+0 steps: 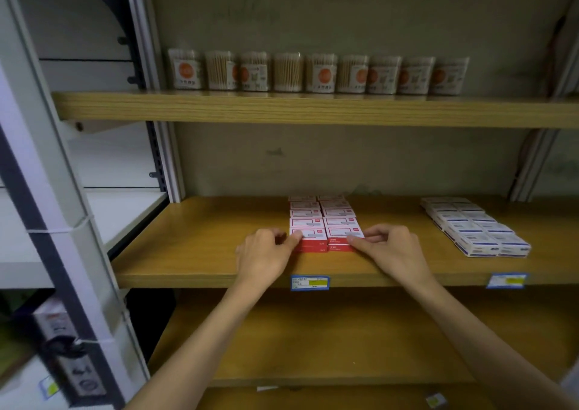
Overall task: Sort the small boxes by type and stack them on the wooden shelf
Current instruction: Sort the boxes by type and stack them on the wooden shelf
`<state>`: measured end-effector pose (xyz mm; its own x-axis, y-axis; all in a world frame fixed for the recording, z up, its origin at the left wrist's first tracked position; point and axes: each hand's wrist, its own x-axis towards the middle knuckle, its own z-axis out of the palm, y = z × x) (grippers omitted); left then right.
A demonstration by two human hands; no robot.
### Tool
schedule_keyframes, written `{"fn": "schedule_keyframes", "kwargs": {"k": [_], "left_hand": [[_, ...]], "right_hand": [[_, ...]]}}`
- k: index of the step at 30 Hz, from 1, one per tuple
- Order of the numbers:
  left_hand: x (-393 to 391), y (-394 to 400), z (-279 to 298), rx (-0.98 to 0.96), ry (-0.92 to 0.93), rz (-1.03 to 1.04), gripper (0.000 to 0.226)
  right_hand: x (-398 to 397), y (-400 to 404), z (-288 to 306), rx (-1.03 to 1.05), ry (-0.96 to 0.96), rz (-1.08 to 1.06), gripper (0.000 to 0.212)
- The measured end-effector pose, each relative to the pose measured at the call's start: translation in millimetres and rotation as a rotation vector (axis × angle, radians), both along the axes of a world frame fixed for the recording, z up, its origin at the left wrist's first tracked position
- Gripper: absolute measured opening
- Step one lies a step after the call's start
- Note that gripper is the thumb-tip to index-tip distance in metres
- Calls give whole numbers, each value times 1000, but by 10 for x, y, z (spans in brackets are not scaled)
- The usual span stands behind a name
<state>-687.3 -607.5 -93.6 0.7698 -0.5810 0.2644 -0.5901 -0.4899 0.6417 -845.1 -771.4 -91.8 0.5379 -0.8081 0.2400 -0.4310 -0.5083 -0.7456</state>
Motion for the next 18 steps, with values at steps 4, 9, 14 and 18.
{"fn": "schedule_keyframes", "kwargs": {"k": [4, 9, 14, 18], "left_hand": [[-19, 9, -25, -63, 66, -5, 48], [27, 127, -36, -82, 110, -26, 43], [266, 277, 111, 42, 240, -214, 52], [368, 306, 206, 188, 119, -447, 65]], "right_hand": [[16, 67, 31, 10, -22, -28, 23], [-63, 104, 60, 168, -50, 55, 24], [-82, 82, 153, 230, 43, 265, 42], [-13, 64, 170, 117, 224, 392, 47]]}}
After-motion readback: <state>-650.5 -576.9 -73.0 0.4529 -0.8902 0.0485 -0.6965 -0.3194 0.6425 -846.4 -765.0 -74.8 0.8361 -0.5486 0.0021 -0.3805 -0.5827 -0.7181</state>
